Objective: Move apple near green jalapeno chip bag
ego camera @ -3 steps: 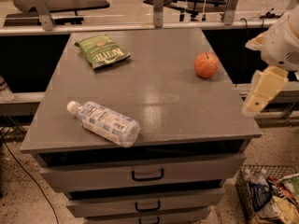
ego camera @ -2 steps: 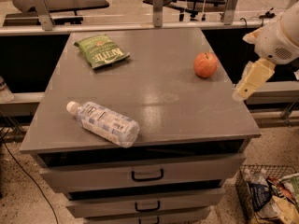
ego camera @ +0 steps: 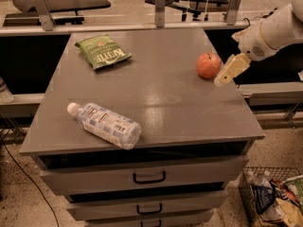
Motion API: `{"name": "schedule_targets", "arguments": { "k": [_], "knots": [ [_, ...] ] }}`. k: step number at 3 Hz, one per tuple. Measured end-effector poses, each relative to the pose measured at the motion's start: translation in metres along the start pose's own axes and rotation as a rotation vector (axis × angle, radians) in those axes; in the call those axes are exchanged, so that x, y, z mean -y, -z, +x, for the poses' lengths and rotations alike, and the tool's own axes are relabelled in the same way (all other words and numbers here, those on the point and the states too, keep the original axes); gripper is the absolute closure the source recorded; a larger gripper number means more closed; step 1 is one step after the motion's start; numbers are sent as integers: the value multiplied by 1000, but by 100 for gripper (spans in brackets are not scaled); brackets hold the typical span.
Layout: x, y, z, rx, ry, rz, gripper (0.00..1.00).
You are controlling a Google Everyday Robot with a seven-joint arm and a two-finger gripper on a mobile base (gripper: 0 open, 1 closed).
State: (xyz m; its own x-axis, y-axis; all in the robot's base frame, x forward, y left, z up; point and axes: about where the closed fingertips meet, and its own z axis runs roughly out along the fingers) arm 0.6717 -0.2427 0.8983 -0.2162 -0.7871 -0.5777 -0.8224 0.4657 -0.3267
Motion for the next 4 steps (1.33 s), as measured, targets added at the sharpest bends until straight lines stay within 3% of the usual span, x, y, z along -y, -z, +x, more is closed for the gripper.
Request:
{"name": "schedule_targets", "arguments": {
  "k": [2, 3, 4],
  "knots": [
    [9, -47, 2, 75, -122, -28, 0],
    [8, -55, -2, 95, -142, -46, 18],
    [5, -54, -9, 117, -147, -60, 42]
  ]
}}
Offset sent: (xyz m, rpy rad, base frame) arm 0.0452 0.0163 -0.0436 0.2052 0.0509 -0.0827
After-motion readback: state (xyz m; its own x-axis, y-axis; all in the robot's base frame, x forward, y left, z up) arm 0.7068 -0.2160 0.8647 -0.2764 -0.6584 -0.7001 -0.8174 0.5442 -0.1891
